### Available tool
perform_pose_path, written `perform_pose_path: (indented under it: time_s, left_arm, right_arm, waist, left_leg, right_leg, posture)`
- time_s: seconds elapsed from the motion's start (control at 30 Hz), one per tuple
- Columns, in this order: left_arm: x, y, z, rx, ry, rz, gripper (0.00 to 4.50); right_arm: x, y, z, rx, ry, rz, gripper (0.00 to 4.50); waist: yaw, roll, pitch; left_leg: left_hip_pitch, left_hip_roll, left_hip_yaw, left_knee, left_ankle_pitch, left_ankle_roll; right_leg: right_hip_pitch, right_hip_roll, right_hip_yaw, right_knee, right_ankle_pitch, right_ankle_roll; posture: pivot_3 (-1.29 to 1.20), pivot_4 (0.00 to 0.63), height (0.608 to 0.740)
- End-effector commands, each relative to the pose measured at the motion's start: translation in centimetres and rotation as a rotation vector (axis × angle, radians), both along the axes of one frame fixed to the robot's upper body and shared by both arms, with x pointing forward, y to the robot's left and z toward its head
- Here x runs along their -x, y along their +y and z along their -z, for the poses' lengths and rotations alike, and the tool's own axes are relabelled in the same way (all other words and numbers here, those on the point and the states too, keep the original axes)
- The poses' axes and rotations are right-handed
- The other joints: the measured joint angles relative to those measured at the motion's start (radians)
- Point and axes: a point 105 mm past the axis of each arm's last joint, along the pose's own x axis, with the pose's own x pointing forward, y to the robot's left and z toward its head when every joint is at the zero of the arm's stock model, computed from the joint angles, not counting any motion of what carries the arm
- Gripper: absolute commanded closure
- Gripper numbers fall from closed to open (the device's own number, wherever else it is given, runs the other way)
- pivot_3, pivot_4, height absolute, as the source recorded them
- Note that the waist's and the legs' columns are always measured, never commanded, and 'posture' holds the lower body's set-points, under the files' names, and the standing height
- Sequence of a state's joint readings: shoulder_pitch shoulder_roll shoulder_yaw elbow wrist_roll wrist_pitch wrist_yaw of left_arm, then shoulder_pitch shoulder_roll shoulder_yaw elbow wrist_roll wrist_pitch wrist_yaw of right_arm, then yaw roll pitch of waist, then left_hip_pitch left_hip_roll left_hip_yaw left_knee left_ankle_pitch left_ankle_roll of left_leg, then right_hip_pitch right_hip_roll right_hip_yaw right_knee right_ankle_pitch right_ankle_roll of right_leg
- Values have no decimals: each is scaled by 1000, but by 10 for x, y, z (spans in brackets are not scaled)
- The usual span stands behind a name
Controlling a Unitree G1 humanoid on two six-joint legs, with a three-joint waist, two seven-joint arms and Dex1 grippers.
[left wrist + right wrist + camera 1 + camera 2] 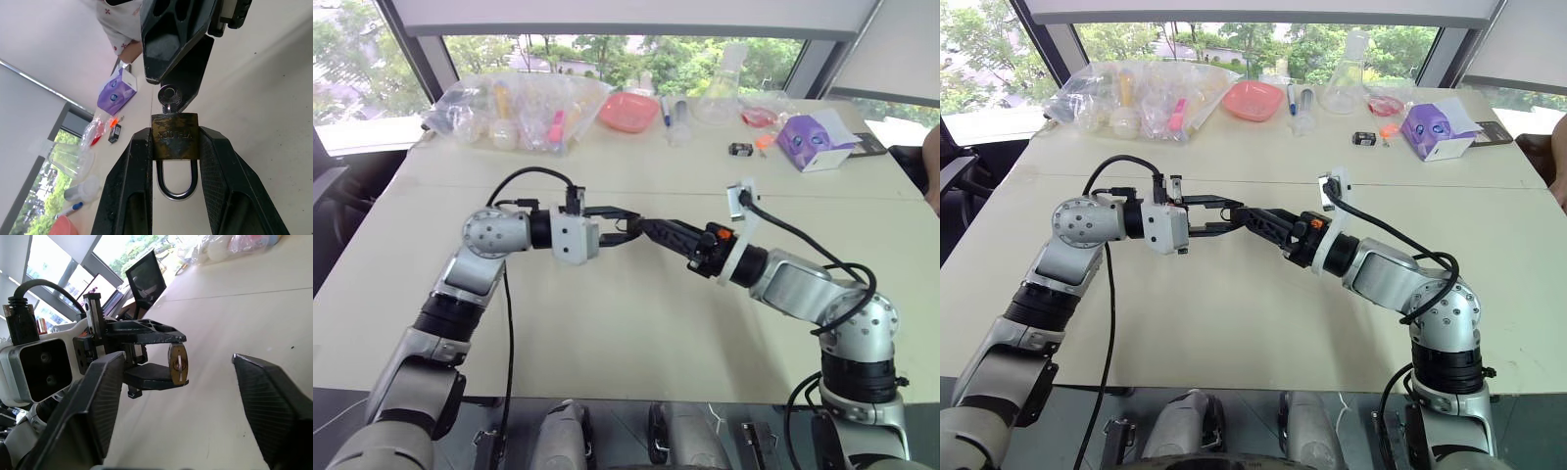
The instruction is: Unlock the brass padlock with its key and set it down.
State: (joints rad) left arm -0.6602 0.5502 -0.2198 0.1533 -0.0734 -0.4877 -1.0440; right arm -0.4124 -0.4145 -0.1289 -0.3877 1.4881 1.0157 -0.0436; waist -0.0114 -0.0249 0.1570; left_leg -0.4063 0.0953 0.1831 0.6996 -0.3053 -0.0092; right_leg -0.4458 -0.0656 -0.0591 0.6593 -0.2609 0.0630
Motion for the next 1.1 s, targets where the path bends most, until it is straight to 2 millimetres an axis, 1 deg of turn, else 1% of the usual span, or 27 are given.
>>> perform_pose_path:
  time_s: [0.03,0.1,0.2,0.27,0.47,0.63,0.73,0.8,1.1]
  left_arm:
    - [5,-3,-11,17,-43,17,3781]
    - [5,-3,-11,18,-43,17,3781]
    - [4,-2,-10,17,-41,15,3781]
    - [4,-2,-10,17,-40,13,3781]
    - [3,-2,-12,18,-68,7,3781]
    - [0,-3,-14,4,-171,-4,3781]
    - [-2,-3,-18,9,-259,-14,3781]
    - [-3,-1,-21,9,-316,-25,3781]
    - [-6,0,-28,22,-487,-39,3781]
  right_arm:
    - [3,0,-9,-26,-32,-13,1526]
    - [3,0,-9,-26,-31,-13,2159]
    - [3,0,-9,-30,-29,-14,3673]
    - [3,0,-10,-34,-28,-14,4478]
    - [3,-1,-9,-45,-16,-11,4478]
    - [2,-3,-11,-114,26,10,4478]
    - [0,-4,-17,-223,92,30,4478]
    - [-2,-6,-19,-259,129,48,4478]
    - [-4,-4,-18,-297,230,71,4478]
  waist:
    - [0,0,0]
    - [0,0,0]
    - [0,0,0]
    - [0,0,0]
    - [0,0,0]
    - [0,0,0]
    - [0,0,0]
    - [1,0,0]
    - [0,0,0]
  left_leg:
    - [0,0,0,0,0,0]
    - [0,0,0,0,0,0]
    - [0,0,0,0,0,0]
    - [0,0,0,0,0,0]
    - [0,0,0,0,0,0]
    - [0,0,0,0,0,0]
    - [0,0,0,0,0,0]
    - [0,0,0,0,0,0]
    - [0,0,0,0,0,0]
  right_leg:
    - [0,0,0,0,0,0]
    - [0,0,0,0,0,0]
    - [0,0,0,0,0,0]
    - [0,0,0,0,0,0]
    - [0,0,0,0,0,0]
    - [0,0,0,0,0,0]
    - [0,0,0,0,0,0]
    - [0,0,0,0,0,0]
    - [0,0,0,0,0,0]
  posture:
    - [0,150,740]
    - [0,150,740]
    - [0,150,740]
    - [0,150,740]
    - [0,150,740]
    - [0,150,740]
    - [0,150,740]
    - [0,150,740]
    - [0,150,740]
